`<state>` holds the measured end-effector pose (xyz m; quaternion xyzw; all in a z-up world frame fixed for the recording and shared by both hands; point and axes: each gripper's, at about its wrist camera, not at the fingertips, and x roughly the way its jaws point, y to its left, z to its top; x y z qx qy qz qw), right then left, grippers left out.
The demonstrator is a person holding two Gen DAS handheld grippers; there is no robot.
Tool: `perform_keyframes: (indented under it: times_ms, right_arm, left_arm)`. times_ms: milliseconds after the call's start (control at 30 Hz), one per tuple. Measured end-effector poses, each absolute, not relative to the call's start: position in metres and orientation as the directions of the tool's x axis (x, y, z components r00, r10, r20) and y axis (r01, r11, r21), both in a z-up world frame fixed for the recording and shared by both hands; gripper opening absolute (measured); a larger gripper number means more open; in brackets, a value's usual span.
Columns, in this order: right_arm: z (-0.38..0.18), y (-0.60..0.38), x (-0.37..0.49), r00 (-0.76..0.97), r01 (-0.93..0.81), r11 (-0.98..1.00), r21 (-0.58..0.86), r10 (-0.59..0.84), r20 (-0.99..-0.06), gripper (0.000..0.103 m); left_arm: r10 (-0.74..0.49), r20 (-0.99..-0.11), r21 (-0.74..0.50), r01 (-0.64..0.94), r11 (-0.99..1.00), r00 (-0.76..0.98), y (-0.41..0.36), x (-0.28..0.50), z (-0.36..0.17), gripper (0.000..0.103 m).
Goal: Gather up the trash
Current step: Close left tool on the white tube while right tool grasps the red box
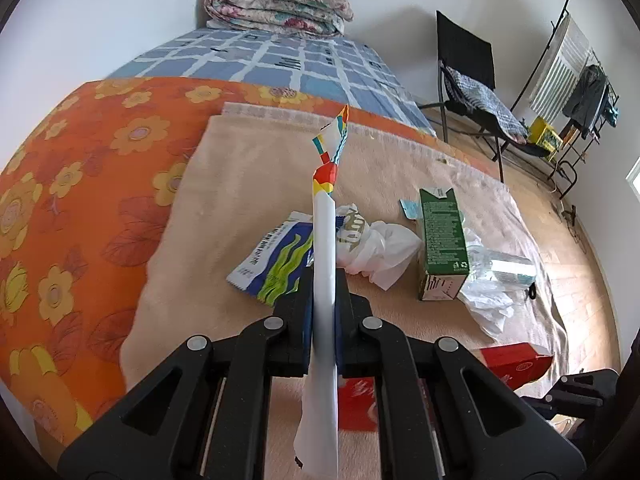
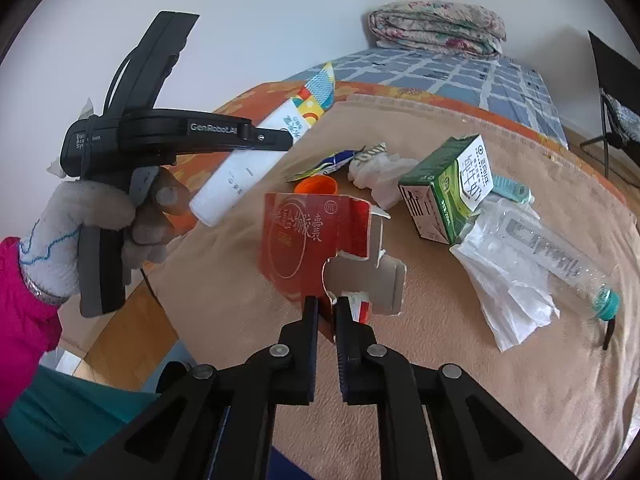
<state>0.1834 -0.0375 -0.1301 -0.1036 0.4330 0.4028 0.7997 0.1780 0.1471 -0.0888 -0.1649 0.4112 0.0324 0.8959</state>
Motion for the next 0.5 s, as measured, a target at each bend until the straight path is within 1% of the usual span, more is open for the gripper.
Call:
perform_keyframes:
  times_ms: [200, 367, 500]
  right_arm:
    - [-0.111, -0.045, 0.164, 0.348, -0.752, 0.645, 0.136, 0.564, -0.749, 0.001]
    - [-0.096, -0.06, 0.147, 0.373, -0.759, 0.641, 0.114, 0.572, -0.73, 0.001]
    - [-0.091, -0.072, 0.138, 0.395, -0.752, 0.652, 0.094, 0.561, -0.728, 0.001]
  left_arm:
    - [-0.076, -0.727, -0.274, -0.187, 0.944, 0.682, 0.15, 0.154, -0.071, 0.006]
    - [-0.09, -0.713, -0.287, -0.173, 0.942, 0.695, 0.145, 0.134, -0.059, 0.006]
    - [-0.091, -0.711, -0.258, -0.138, 0.956, 0.698, 0.129, 0.119, -0.052, 0.006]
